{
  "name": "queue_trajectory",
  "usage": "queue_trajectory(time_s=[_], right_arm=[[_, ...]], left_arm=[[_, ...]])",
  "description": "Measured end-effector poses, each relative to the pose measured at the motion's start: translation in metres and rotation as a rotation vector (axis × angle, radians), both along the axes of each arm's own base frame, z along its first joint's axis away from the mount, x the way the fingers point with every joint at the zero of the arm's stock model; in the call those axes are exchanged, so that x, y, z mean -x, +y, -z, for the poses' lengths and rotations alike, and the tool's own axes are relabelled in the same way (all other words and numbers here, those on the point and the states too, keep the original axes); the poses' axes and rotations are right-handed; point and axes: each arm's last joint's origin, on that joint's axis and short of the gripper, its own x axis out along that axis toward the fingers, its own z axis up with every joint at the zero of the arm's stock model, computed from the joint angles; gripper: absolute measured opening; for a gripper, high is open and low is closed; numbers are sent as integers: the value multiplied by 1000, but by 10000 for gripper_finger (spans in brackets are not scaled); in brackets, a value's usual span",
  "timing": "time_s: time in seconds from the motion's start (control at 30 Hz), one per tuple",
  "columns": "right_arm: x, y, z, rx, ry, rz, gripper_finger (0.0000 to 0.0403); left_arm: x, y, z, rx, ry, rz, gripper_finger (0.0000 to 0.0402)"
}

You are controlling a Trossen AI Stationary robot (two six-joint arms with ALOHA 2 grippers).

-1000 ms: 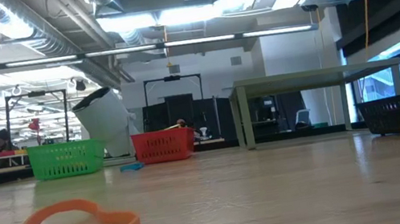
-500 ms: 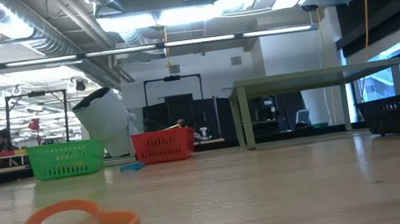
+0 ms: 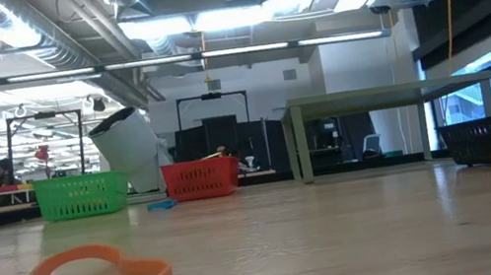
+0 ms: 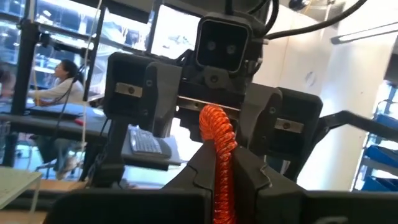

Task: Pick & Place Office Desk Supplies
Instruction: Put the orange spring keychain into the green basket

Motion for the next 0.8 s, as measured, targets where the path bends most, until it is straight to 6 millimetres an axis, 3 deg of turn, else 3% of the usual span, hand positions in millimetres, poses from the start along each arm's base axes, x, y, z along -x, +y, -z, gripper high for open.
queue_trajectory(time_s=[0.37,0.67,0.8], right_arm=[[6,-2,-2,-10,20,10,206],[18,5,-2,-27,60,24,206],[27,6,8,-68,144,85,206]], left_arm=[[16,3,-12,-21,1,-14,13],[28,15,-8,-49,148,-241,13],[35,25,-2,-64,263,-418,12]])
